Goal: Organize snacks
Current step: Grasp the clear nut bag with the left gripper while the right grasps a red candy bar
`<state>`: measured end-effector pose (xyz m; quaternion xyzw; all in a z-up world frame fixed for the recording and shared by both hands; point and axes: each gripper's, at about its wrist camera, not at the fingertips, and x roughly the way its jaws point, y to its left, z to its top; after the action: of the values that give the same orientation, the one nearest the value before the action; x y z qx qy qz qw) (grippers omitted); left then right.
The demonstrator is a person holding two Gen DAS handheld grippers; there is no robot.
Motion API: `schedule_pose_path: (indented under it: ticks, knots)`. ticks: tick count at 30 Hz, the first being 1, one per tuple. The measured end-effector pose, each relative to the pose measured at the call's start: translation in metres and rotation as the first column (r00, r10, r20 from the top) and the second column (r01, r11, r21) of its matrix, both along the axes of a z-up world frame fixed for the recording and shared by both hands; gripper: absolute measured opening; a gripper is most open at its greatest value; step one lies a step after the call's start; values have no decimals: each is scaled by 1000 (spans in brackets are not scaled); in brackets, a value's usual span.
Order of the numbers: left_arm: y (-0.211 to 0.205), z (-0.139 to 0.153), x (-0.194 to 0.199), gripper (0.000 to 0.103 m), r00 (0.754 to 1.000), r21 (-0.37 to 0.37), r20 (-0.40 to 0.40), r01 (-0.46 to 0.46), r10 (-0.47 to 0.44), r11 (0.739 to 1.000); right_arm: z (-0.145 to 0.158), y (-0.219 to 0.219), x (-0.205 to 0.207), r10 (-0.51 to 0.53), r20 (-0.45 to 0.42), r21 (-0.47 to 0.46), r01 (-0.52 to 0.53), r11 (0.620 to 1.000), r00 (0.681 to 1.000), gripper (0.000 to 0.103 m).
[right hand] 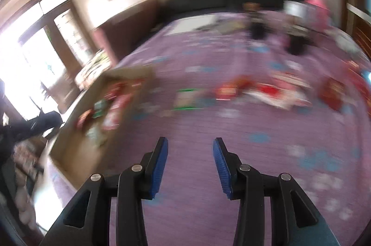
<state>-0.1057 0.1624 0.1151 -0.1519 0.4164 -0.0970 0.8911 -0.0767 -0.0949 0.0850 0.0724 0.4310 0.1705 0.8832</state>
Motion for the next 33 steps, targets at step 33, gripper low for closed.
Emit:
schedule_pose_path:
  ticks: [33]
  knots:
    - [15, -27, -17, 61, 997, -64, -29, -74, 72, 995, -53, 64, 160, -134, -120, -243, 101, 965, 984, 42]
